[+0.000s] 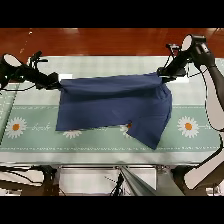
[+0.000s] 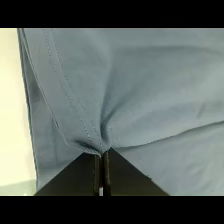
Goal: Fold the shirts.
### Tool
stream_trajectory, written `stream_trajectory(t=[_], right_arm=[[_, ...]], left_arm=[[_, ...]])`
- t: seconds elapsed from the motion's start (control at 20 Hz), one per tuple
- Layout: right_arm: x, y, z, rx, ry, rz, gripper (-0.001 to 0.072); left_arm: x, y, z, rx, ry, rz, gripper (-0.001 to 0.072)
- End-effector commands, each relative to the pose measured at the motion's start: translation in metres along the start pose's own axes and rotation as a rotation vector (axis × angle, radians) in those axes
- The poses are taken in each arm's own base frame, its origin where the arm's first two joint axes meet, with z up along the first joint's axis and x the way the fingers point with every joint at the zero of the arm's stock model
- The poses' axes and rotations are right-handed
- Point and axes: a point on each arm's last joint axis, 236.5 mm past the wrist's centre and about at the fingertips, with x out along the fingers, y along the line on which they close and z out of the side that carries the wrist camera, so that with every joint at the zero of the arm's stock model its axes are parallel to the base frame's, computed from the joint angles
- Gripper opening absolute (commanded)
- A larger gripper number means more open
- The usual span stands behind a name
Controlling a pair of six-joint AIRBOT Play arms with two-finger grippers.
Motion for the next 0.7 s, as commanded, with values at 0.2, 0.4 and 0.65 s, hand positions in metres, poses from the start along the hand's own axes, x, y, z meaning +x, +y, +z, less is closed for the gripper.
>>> stream_trajectory(t=[0.2, 0.4, 0.65], right_arm=[[-0.008, -0.016, -0.023, -0.109, 0.09, -0.048, 0.0378], [-0.046, -0.069, -0.064, -0.017, 0.205, -0.096, 0.0481], [-0.057, -0.105, -0.115, 0.144, 0.247, 0.085, 0.0503]], left_arm=[[-0.01, 0.011, -0.024, -0.008, 0.117, 0.025, 0.047], [-0.057, 0.05, -0.055, -0.063, 0.205, 0.088, 0.0474], [-0.063, 0.071, -0.143, -0.223, 0.33, 0.004, 0.0616]])
